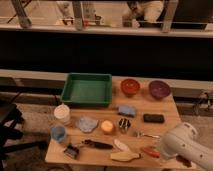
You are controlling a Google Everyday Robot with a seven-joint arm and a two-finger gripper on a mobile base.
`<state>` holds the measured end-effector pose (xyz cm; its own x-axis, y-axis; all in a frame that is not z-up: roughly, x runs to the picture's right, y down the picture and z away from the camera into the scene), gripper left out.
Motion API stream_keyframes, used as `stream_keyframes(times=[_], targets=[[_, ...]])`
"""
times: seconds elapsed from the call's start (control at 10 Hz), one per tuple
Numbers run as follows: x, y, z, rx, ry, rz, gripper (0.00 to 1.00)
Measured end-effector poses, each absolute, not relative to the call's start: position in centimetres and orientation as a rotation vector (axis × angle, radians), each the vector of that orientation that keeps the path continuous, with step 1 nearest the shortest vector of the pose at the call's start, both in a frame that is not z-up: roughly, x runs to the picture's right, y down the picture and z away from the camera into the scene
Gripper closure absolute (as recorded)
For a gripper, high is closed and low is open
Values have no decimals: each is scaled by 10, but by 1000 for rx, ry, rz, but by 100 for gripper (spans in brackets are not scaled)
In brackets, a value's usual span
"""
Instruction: Place pepper in red bowl
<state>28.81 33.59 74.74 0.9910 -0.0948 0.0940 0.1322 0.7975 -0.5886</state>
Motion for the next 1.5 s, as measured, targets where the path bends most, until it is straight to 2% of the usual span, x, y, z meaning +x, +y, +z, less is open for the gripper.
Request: stream_keyframes(times=[0.1, 0.5, 0.6, 0.9, 1.0, 1.5], targets=[[289, 336, 748, -636, -60, -123, 55], [288, 334, 747, -634, -62, -131, 95], [289, 332, 743, -629, -71, -126, 100], [287, 321, 728, -608, -90, -115, 100], [273, 297, 695, -571, -124, -123, 100], [250, 266, 667, -524, -191, -136, 100]])
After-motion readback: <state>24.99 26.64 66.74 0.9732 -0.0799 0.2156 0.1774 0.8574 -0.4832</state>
